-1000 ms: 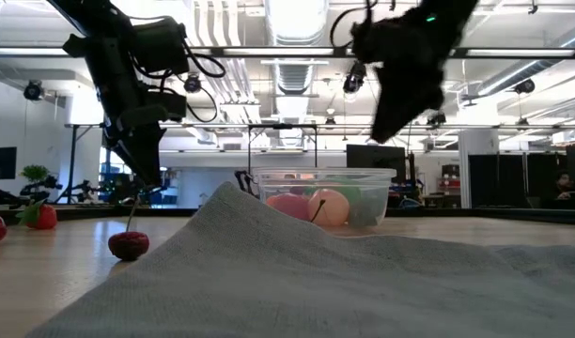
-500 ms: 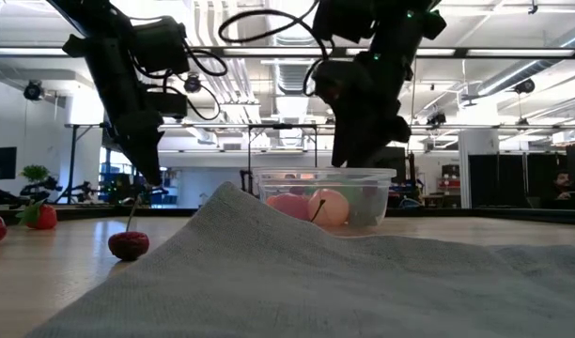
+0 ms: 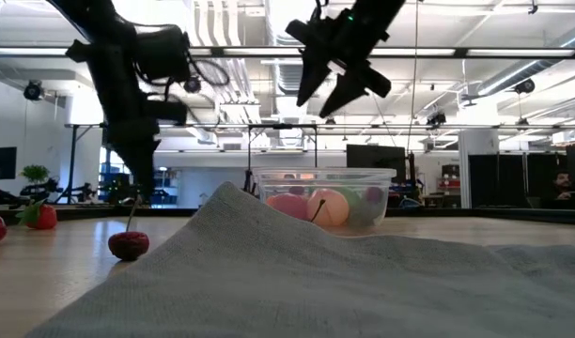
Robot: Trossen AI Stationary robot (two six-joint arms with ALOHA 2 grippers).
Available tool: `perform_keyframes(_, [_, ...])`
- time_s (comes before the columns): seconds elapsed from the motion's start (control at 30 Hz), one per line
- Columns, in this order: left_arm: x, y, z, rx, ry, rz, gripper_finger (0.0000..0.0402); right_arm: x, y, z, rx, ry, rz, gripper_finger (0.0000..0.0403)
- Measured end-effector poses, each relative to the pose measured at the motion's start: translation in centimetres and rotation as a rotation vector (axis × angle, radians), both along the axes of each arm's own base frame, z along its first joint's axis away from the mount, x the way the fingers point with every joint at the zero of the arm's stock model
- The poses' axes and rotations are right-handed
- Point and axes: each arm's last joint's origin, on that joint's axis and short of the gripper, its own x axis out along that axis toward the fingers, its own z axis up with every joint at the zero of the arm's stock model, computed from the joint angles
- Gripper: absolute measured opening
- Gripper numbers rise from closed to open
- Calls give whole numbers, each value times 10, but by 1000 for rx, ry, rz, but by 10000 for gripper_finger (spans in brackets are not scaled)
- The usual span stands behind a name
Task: Pick and placing Produce into tupperware
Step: Put the red strawberry into the transparent container
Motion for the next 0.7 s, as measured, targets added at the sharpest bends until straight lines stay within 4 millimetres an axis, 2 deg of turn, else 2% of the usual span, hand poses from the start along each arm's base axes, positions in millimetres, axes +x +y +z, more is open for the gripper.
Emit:
perform_keyframes(0.17, [-19,0,-9,-117,174,186,265,-2,-23,13,48,-24,-129,227])
perform_keyframes(0.3, [-34,-7,-9,-197,310,199,265,-6,-38,14,53,-5,-173,226])
perform_keyframes(0.53, [-40,-21,-1,-281,312,71,265,-10,-50,7,40,44,-159,226])
perform_keyframes(0.7, [-45,-24,-1,-348,339,261,265,-12,-51,2,28,72,-140,226])
